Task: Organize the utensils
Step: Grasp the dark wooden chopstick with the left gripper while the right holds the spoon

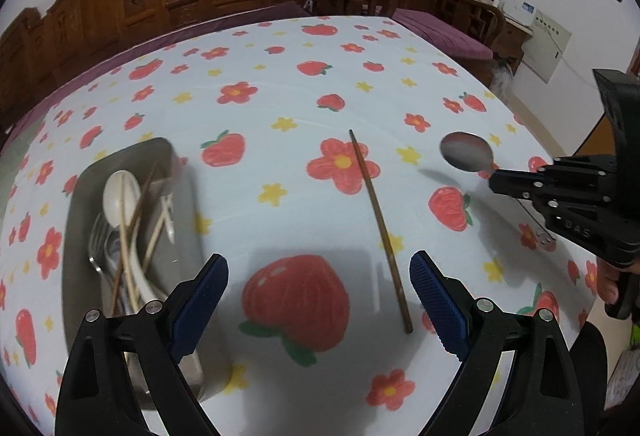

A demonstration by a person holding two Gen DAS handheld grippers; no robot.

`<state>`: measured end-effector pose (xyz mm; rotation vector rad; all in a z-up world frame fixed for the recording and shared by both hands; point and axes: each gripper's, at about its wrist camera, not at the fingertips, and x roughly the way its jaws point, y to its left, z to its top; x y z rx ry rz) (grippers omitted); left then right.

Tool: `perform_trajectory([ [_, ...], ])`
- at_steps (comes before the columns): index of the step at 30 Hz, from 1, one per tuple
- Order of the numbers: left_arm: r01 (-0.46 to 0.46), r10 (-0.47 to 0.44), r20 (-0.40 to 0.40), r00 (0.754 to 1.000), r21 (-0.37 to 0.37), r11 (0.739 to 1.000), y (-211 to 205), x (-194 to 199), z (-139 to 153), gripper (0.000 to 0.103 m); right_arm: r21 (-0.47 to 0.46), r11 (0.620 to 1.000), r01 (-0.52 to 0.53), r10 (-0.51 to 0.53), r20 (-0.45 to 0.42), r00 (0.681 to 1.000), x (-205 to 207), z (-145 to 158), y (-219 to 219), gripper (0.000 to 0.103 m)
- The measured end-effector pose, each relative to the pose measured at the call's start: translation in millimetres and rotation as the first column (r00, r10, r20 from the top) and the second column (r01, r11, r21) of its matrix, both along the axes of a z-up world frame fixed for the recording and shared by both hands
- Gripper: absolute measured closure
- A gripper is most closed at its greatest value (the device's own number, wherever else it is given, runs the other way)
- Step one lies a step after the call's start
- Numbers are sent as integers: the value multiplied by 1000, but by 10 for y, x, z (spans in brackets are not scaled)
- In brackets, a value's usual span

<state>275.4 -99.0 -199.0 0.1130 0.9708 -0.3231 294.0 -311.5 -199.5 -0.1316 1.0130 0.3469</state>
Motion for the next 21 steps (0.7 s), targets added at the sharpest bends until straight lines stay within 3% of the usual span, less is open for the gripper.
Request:
perform_trajectory([
  [9,27,-27,-9,1000,8,1000,-256,86,-184,18,15,998,62,-62,-13,998,-150,-102,-196,100],
  [21,75,-75,-72,995,-1,997,-483,161,-405,63,31,998,61,-61,-16,998,-237,-105,-210,100],
])
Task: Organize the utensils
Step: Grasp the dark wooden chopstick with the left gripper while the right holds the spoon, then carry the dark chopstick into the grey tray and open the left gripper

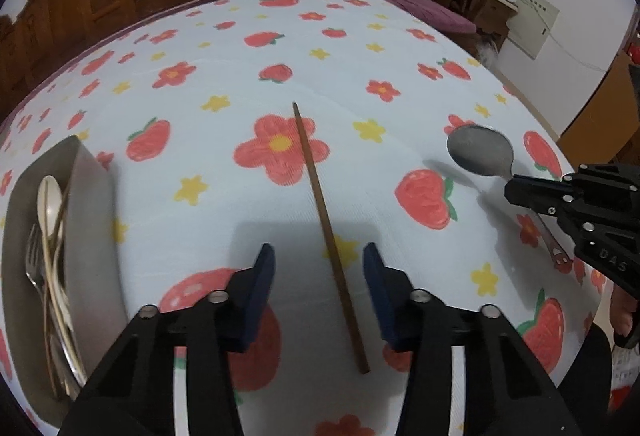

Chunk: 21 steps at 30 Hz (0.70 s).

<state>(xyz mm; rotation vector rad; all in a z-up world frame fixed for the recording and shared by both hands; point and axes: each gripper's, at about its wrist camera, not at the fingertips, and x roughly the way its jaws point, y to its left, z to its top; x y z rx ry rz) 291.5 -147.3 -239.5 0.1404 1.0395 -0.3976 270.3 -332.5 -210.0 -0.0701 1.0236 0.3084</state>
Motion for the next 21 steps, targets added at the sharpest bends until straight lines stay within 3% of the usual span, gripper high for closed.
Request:
perform_trajectory([
  [7,-2,3,-20,1000,20,1000,-27,-14,-96,82,0,1000,-9,9,0,1000,-56,19,51,100],
  [9,-5,5,-20,1000,22,1000,-16,-17,-96,88,0,1000,-11,11,1,1000,-65,31,63,100],
  [10,-8,8,-25,1000,21,1000,-2,-16,-98,97,0,1000,-11,11,2,1000,-67,38,71,100],
  [21,-22,22,-12,1000,3,1000,199,-140,65,99,8,1000,-15,15,23,1000,-134,165,203,100],
])
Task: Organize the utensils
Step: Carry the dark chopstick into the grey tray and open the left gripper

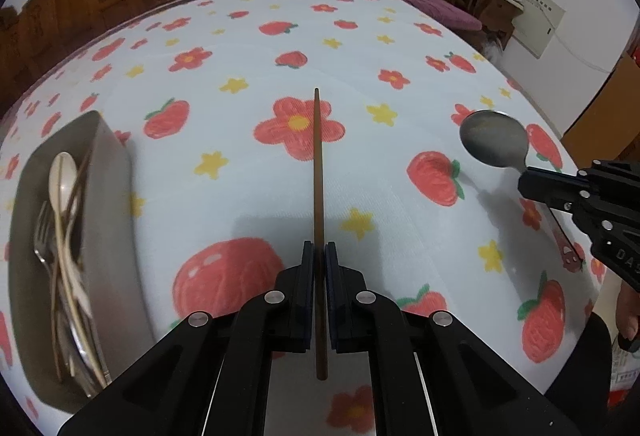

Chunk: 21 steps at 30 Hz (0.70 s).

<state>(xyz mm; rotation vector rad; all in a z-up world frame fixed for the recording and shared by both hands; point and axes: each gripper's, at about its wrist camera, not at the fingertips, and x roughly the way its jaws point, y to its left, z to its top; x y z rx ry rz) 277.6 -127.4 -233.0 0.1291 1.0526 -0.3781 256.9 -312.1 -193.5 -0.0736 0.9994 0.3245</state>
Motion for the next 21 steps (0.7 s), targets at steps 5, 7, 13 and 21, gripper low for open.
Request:
perform_trajectory([
  [5,-6,6,31,999,-8,1000,99,-70,171,99,4,1000,-9,9,19,1000,-26,110,88,100],
  [7,-8,8,41,999,-12,1000,138,-93,236,99,6,1000,-14,14,28,1000,-35,162,131,100],
  [13,-15,17,72,997,-28,1000,282,-168,451,99,16,1000,-27,26,49,998,-50,289,278,100],
  [21,-31,35,106,994,-40,999,566,-233,680,99,26,999,-46,44,73,996,-65,405,480,100],
])
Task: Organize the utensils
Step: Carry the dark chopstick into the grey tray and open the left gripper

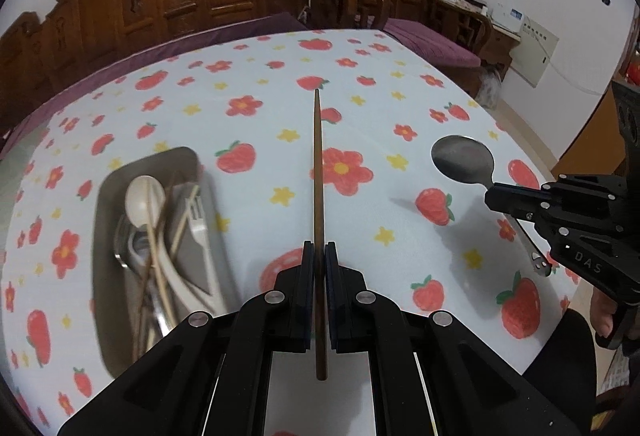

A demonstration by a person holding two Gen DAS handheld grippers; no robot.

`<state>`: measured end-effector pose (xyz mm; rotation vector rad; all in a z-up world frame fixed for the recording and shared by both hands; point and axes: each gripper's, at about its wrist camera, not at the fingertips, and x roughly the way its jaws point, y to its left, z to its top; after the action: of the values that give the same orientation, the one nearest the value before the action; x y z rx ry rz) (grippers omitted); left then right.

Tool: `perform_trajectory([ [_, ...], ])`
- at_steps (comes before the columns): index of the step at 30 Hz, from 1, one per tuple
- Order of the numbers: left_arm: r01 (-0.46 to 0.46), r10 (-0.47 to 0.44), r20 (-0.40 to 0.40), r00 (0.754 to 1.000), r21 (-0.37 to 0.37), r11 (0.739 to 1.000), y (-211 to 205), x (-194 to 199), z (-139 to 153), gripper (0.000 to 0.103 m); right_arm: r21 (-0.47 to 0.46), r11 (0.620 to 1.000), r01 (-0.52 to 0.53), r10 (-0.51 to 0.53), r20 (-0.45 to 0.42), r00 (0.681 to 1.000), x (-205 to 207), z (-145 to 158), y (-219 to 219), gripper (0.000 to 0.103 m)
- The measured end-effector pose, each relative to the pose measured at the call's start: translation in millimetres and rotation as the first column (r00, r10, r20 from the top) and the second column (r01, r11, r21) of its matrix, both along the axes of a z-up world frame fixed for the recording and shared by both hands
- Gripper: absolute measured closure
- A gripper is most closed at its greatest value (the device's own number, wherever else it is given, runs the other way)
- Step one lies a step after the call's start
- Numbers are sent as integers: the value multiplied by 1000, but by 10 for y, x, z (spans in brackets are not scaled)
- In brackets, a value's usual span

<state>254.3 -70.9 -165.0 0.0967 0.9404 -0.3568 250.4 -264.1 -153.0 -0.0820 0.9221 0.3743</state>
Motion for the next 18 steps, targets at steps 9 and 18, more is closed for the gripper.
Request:
perform_trajectory([
  [9,-28,28,10,1000,4,1000,399,-53,95,99,5,1000,-26,26,-1,1000,12,4,231,100],
  [18,-77,77,-15,997,23,997,816,12,-1,99,4,999,-49,49,-7,999,37,-17,403,100],
])
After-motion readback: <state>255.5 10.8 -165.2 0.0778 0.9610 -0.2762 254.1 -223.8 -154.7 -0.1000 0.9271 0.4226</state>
